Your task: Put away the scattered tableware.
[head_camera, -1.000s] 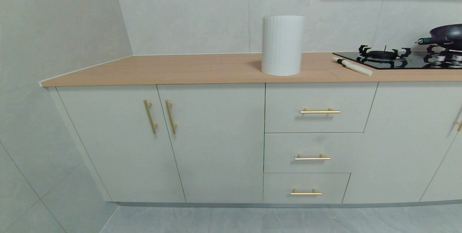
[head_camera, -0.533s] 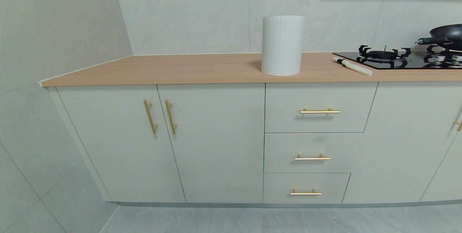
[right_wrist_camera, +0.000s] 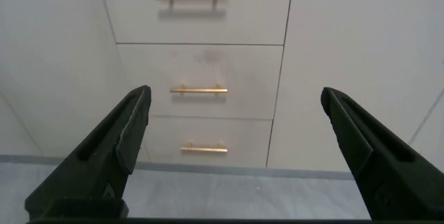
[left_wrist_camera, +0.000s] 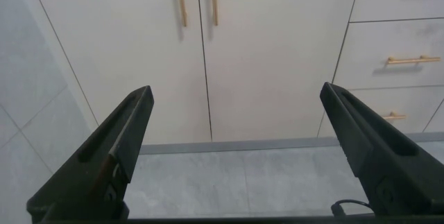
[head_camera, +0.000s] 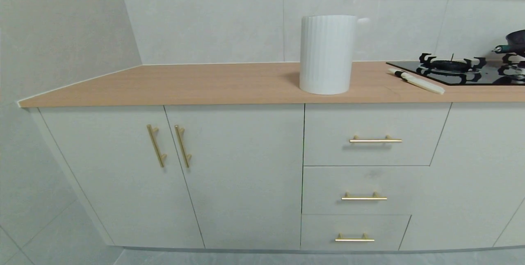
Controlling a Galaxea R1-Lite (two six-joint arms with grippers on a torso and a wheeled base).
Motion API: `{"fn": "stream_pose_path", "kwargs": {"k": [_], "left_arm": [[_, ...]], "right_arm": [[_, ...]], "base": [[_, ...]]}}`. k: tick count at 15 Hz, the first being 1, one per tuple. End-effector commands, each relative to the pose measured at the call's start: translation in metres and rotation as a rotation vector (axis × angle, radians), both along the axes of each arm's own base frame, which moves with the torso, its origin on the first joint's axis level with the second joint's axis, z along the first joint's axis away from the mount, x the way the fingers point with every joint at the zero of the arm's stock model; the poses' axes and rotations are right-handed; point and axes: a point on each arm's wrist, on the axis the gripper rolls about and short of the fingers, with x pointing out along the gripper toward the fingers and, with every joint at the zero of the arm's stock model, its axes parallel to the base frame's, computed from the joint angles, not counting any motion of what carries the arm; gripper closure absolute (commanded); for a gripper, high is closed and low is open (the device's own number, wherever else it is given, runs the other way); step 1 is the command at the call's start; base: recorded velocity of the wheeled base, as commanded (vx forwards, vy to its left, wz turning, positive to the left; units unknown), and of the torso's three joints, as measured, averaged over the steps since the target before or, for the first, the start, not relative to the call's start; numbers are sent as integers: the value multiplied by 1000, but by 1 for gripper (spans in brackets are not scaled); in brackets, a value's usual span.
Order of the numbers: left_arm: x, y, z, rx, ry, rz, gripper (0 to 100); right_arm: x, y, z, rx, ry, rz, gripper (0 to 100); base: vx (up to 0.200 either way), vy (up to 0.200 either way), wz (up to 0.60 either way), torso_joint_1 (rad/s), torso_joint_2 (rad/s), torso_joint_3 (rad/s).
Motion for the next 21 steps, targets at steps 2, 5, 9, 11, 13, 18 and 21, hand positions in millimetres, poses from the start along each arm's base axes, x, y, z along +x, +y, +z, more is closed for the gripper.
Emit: {"fn": "stream_pose_path", "kwargs": {"k": [2, 5, 9, 11, 13, 18, 21], "left_arm": [[0, 0, 0, 0, 0, 0, 0], [0, 0, 0, 0, 0, 0, 0], [0, 0, 0, 0, 0, 0, 0], [0, 0, 0, -1, 0, 2, 0], [0, 0, 0, -1, -2, 2, 0], [0, 0, 0, -1, 0, 2, 0], [0, 0, 0, -1, 0, 2, 0]], "right_arm": [[0, 0, 0, 0, 1, 1, 0], [0, 0, 0, 0, 3, 1, 0], [0, 0, 0, 0, 3, 1, 0], [0, 0, 0, 1, 3, 1, 0], [0, 0, 0, 1, 3, 1, 0], [0, 0, 0, 1, 3, 1, 0], [0, 0, 0, 1, 3, 1, 0]], "base": [[200, 0, 0, -2, 7, 5], [200, 0, 0, 4, -1, 2], [150, 0, 0, -1, -9, 2], [0, 0, 0, 0, 0, 0], [0, 0, 0, 0, 0, 0], [0, 0, 0, 0, 0, 0], [0, 0, 0, 0, 0, 0]]}}
